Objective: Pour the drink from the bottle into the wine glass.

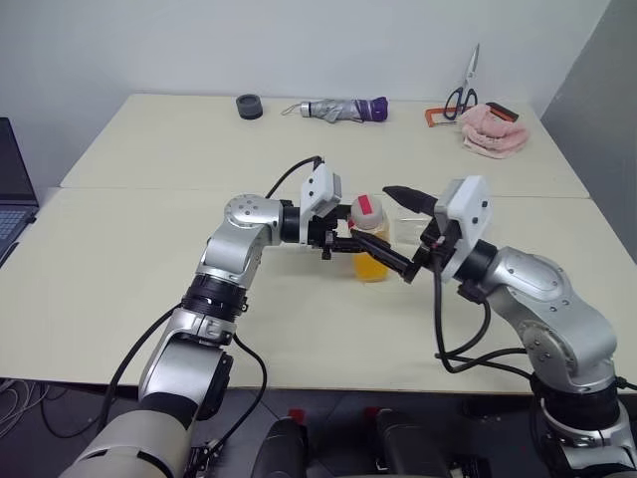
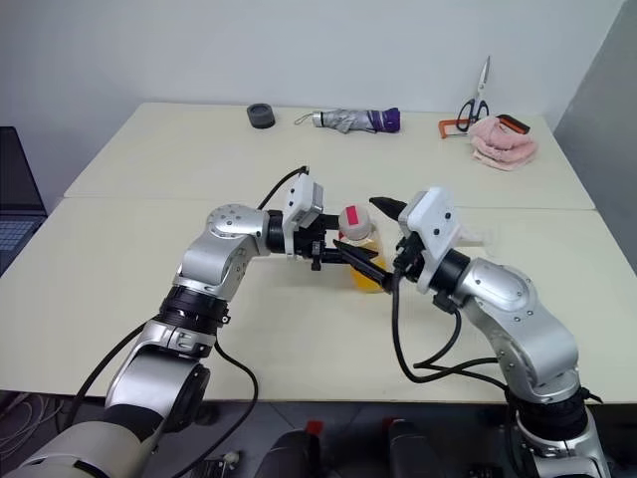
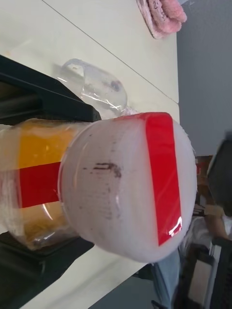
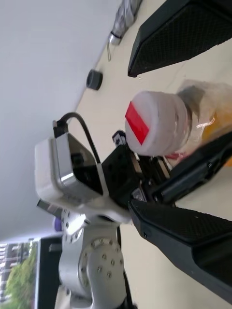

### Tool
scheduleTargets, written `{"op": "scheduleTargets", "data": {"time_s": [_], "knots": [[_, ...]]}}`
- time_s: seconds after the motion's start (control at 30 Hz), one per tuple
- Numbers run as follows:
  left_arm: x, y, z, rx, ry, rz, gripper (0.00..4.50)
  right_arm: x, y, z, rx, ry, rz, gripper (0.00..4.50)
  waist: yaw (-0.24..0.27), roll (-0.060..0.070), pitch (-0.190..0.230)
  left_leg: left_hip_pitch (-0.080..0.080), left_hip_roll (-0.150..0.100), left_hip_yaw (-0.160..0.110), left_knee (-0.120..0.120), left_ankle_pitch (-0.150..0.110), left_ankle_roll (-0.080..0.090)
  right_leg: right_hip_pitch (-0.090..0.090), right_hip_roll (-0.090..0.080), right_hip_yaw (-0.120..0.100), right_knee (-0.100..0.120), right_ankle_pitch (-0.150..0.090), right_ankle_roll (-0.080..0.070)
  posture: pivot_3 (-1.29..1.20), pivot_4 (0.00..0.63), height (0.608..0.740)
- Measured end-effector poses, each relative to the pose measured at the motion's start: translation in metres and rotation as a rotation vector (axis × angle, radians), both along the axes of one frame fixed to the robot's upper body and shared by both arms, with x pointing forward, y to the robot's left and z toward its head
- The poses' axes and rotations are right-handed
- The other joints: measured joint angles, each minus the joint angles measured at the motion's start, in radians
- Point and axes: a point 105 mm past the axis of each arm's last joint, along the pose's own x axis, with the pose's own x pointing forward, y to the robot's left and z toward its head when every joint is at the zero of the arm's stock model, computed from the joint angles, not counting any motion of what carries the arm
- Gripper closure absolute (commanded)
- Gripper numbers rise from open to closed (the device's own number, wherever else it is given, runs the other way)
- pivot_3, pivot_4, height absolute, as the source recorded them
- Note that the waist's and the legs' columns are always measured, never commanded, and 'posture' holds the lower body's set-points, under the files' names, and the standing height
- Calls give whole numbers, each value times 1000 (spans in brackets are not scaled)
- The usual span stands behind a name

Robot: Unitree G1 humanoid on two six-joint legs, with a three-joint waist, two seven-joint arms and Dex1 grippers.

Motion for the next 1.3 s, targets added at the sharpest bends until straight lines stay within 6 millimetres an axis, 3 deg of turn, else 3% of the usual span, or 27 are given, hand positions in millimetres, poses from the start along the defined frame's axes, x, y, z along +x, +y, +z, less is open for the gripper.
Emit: {"op": "scheduleTargets", "data": {"time_s": [0.67, 0.9, 1.3], "knots": [[0, 2, -4, 34, -2, -33, 2337, 15, 7, -6, -93, -78, -94, 201, 2, 0, 0, 0, 0, 0, 0, 0, 0, 0, 0, 0, 0, 0, 0, 0, 150, 740], [4, 5, -7, 55, -6, -19, 2337, 10, 11, -5, -74, -56, -45, 201, 2, 0, 0, 0, 0, 0, 0, 0, 0, 0, 0, 0, -1, 0, 0, 0, 150, 740], [2, -3, -12, 48, -12, -29, 2337, 7, -8, -5, -74, -6, -55, 201, 2, 0, 0, 0, 0, 0, 0, 0, 0, 0, 0, 0, 0, 0, 0, 0, 150, 740]]}}
